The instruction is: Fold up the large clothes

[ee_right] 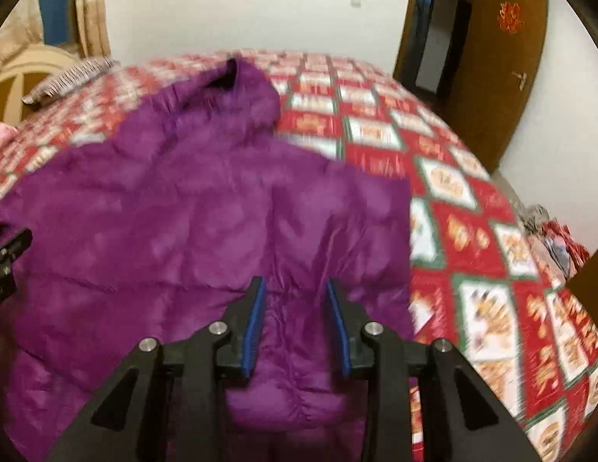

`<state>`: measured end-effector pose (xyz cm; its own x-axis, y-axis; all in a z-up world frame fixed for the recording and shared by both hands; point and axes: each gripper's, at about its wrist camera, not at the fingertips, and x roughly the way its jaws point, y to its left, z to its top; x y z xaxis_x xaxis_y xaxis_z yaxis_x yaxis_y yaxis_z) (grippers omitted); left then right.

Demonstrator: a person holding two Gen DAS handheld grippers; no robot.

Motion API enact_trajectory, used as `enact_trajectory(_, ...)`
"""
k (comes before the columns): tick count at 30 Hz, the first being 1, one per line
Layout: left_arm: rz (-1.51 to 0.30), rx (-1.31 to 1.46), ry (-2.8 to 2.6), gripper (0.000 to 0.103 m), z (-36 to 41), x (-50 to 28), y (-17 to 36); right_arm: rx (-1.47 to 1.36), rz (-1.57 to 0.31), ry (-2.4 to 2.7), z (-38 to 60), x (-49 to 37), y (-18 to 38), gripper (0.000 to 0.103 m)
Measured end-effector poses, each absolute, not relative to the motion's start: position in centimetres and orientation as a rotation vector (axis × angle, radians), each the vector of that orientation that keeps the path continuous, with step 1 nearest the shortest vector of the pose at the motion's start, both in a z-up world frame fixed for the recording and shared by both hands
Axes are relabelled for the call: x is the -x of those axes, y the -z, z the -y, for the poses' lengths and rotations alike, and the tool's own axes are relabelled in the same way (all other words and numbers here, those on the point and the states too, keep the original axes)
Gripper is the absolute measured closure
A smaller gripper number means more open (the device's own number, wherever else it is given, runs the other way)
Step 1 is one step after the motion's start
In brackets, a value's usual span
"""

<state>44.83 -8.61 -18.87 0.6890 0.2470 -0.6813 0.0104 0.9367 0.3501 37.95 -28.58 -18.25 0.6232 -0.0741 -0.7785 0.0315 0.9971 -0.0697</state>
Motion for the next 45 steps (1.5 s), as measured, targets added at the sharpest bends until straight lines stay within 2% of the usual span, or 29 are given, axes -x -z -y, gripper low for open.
enact_trajectory(10,-0.797,-0.279,-0.141,0.012,7.8,-44.9,19.2,0.103,-0.857,0.091,27.7,-37.9,19.0,0.067)
enact_trajectory(17,-0.795,-0.293,-0.150,0.011,8.1,-44.9,19.2,0.120,-0.849,0.101,27.5,-37.6,19.1,0.067)
enact_trajectory(23,-0.804,-0.274,-0.121,0.011,7.0,-43.2,16.2,0.019,-0.859,0.037,28.9,-37.2,18.1,0.065)
enact_trajectory(28,-0.669,-0.285,-0.138,0.011,7.5,-43.9,13.3,0.010,-0.708,0.070,29.5,-37.2,14.1,0.064)
enact_trajectory(30,-0.691,-0.307,-0.146,0.011,7.9,-45.7,14.1,0.035,-0.737,0.097,29.5,-38.8,14.4,0.064)
enact_trajectory(34,-0.808,-0.345,-0.163,0.011,8.1,-48.7,18.5,0.010,-0.892,0.144,30.9,-42.5,18.7,0.064)
enact_trajectory(35,-0.810,-0.343,-0.164,0.011,8.2,-48.8,19.0,0.014,-0.878,0.141,31.0,-42.3,19.0,0.064)
enact_trajectory(39,-0.798,-0.344,-0.165,0.011,8.4,-48.8,18.9,0.052,-0.869,0.144,30.5,-42.4,19.2,0.062)
enact_trajectory(42,-0.808,-0.278,-0.156,0.011,6.7,-48.3,16.8,0.064,-0.878,0.151,30.5,-42.0,18.3,0.062)
enact_trajectory(43,-0.783,-0.254,-0.155,0.011,6.1,-47.7,15.9,0.059,-0.869,0.161,30.4,-41.3,17.5,0.059)
enact_trajectory(45,-0.738,-0.209,-0.155,0.011,5.0,-46.4,14.0,0.024,-0.821,0.137,29.8,-39.3,15.7,0.046)
